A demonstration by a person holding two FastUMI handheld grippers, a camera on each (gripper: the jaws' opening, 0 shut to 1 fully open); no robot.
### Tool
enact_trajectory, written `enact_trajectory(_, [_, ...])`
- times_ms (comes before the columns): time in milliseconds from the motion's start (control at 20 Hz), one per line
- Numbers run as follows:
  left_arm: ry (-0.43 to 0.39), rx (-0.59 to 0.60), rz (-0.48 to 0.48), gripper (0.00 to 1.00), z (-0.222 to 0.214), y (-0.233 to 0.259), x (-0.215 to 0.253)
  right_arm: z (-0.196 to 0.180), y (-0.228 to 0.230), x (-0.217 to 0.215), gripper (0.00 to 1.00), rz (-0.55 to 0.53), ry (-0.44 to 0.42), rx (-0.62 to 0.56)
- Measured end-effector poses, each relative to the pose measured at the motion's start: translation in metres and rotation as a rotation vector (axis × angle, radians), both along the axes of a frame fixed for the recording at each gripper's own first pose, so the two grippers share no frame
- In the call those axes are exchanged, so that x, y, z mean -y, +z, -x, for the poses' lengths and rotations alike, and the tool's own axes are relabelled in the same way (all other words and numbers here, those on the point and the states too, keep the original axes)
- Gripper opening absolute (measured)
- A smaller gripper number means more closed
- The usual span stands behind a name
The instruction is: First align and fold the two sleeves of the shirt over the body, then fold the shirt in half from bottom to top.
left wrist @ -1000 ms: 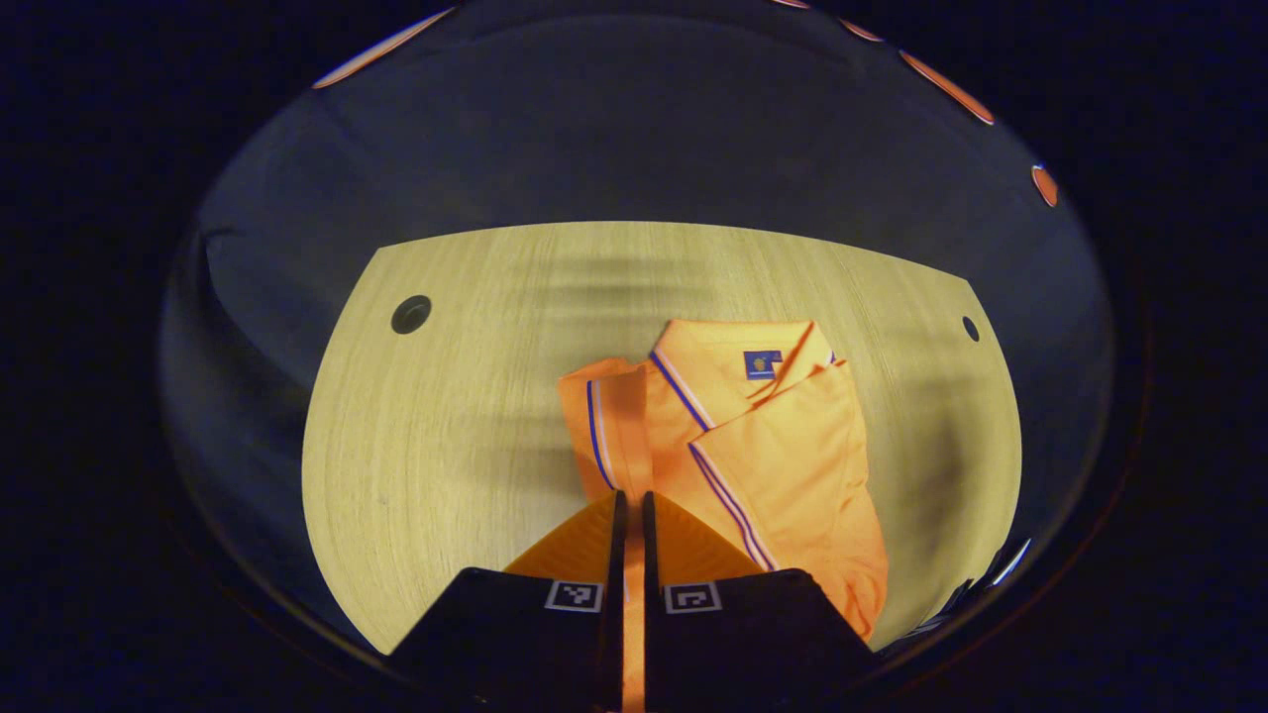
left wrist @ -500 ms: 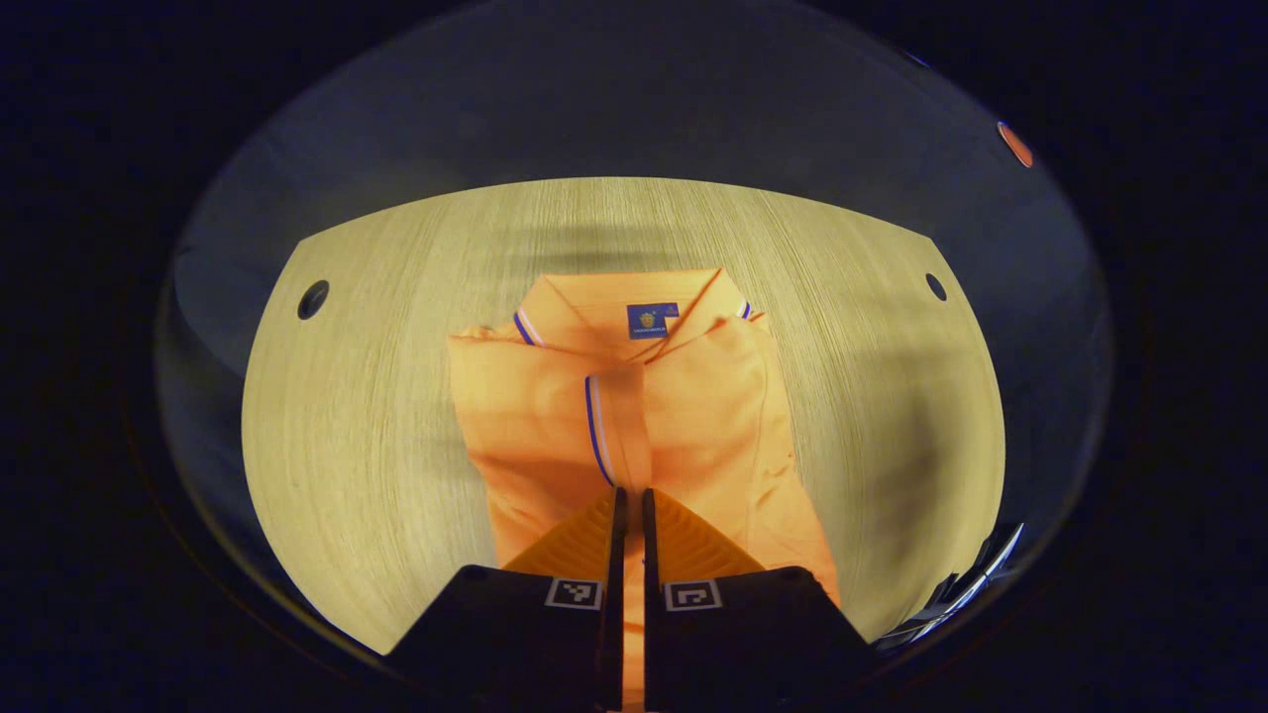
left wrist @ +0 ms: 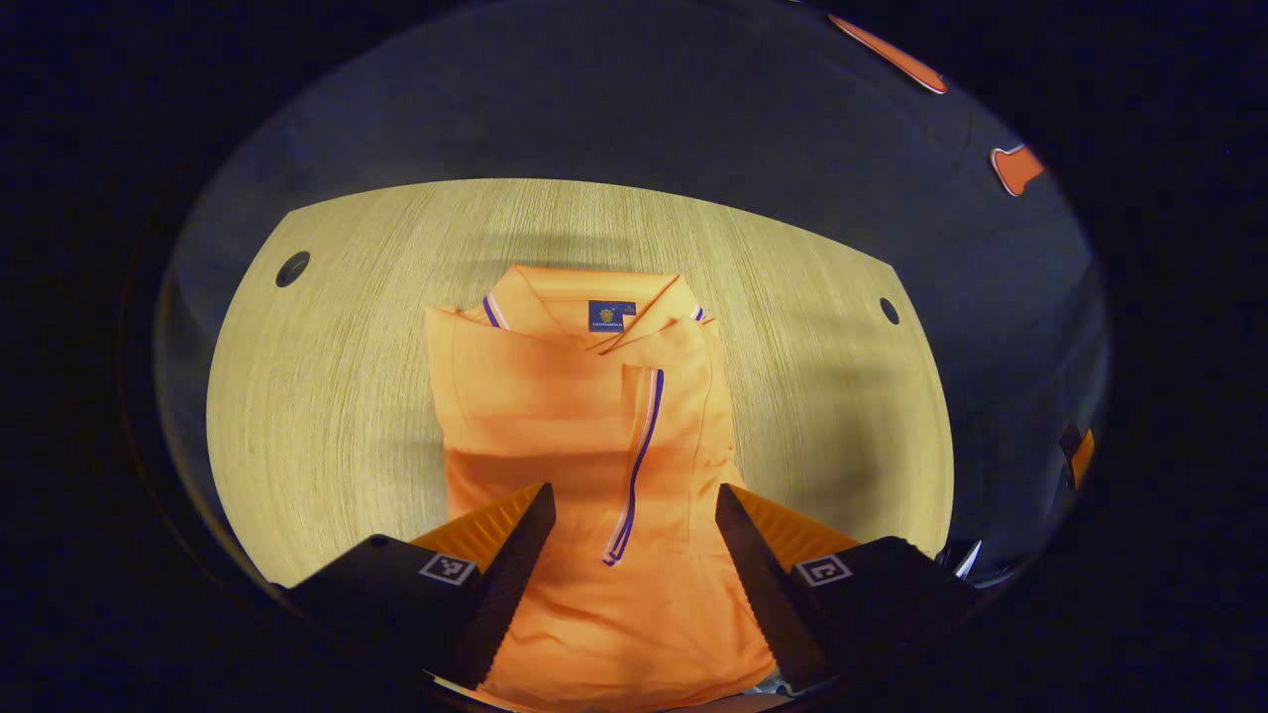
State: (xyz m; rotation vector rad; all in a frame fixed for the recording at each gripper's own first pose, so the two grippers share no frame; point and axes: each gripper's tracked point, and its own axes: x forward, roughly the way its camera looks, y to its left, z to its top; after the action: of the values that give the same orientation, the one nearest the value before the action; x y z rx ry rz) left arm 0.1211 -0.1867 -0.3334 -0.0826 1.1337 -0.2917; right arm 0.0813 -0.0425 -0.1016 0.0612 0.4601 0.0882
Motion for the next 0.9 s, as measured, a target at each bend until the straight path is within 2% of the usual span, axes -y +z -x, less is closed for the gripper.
enact_trajectory(50, [-0.002,0.017,0.001,0.98,0.004,0.008,-0.007,0.001,-0.003,-0.006,0.99,0.002,0.009,-0.009])
enact_trajectory(450, [0.050,0.067,0.039,0.98,0.066,0.052,-0.074,0.019,-0.038,-0.071,0.99,0.035,0.106,-0.100])
enact_trajectory(700, [0.051,0.061,0.017,0.98,0.106,0.046,-0.108,0.039,-0.064,-0.103,0.99,0.060,0.150,-0.165])
enact_trajectory(900, [0.053,0.057,0.010,0.98,0.139,0.041,-0.126,0.066,-0.092,-0.110,0.99,0.104,0.158,-0.232])
